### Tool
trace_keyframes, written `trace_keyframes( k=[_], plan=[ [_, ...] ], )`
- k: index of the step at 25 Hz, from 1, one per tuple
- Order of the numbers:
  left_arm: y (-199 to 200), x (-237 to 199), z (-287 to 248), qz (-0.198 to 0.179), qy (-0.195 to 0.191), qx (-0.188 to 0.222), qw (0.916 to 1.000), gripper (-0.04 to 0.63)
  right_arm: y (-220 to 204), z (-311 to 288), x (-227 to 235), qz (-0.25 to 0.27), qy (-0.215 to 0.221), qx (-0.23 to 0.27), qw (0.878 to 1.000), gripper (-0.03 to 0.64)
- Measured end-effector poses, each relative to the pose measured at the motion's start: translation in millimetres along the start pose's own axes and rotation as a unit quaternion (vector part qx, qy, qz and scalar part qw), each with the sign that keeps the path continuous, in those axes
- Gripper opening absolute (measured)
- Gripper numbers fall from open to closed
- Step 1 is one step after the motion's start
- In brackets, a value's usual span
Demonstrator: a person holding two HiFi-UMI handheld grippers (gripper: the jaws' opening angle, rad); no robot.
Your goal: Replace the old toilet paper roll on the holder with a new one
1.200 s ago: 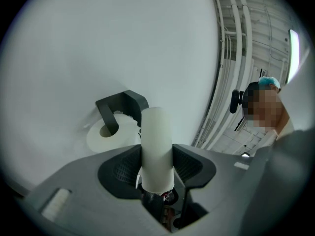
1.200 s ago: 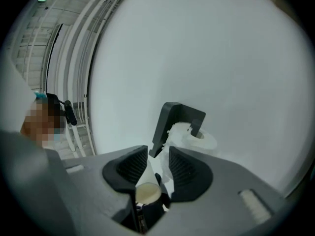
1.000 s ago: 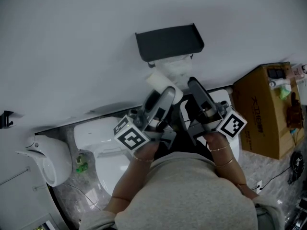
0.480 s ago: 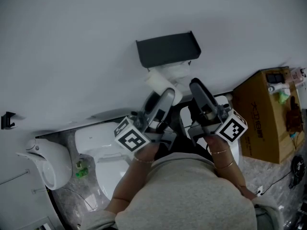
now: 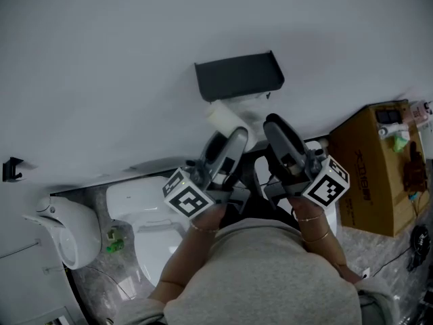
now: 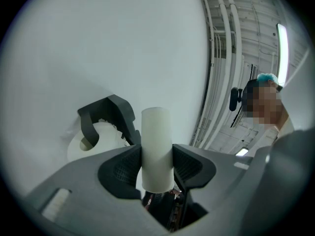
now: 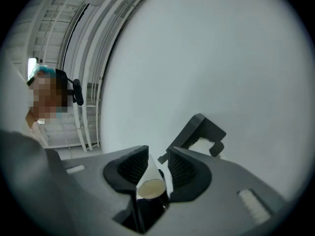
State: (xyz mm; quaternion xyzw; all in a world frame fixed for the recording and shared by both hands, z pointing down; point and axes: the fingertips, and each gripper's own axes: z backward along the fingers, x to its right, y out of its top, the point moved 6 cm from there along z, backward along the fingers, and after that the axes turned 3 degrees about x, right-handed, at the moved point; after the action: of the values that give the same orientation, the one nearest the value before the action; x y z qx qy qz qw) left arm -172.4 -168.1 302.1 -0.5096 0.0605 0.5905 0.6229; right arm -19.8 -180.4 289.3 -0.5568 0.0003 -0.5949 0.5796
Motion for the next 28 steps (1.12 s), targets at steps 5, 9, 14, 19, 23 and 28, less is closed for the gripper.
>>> trace_keyframes(
  k=[5,9,14,19,23,28],
  plan=[
    [-0.9,-2.1,0.6,0.000,0.001,-0.001,1.0000,0.202,-4.1,-5.1,-4.7,0.001,0.021,-0.026,0.999,0.092],
    [-0.3,-1.7,-0.9,0.005,-0.014,0.005,0.9999,0.202,-2.2,-6.7,-6.1,-0.003,0.042,-0.025,0.999,0.052],
    [-1.1,-2.5,-1.3,0.005,-0.017,0.007,0.9998,0.202,-2.5,-7.7,-3.4,0.013,0.035,-0.025,0.999,0.006],
    [-0.4,-2.8,-0.7,0.007,-0.014,0.009,0.9998,0.201,-4.3,-11.0,-3.5,0.024,0.029,-0.030,0.999,0.005],
    [-0.3,-1.5,-1.4,0.004,-0.014,0.007,0.9999,0.201,-3.8,-11.1,-3.3,0.021,0.029,-0.037,0.999,0.005],
    [1.1,-3.4,0.1,-0.002,-0.009,0.009,0.9999,0.201,-3.1,-11.7,-5.6,0.024,0.032,-0.036,0.999,0.003]
  ],
)
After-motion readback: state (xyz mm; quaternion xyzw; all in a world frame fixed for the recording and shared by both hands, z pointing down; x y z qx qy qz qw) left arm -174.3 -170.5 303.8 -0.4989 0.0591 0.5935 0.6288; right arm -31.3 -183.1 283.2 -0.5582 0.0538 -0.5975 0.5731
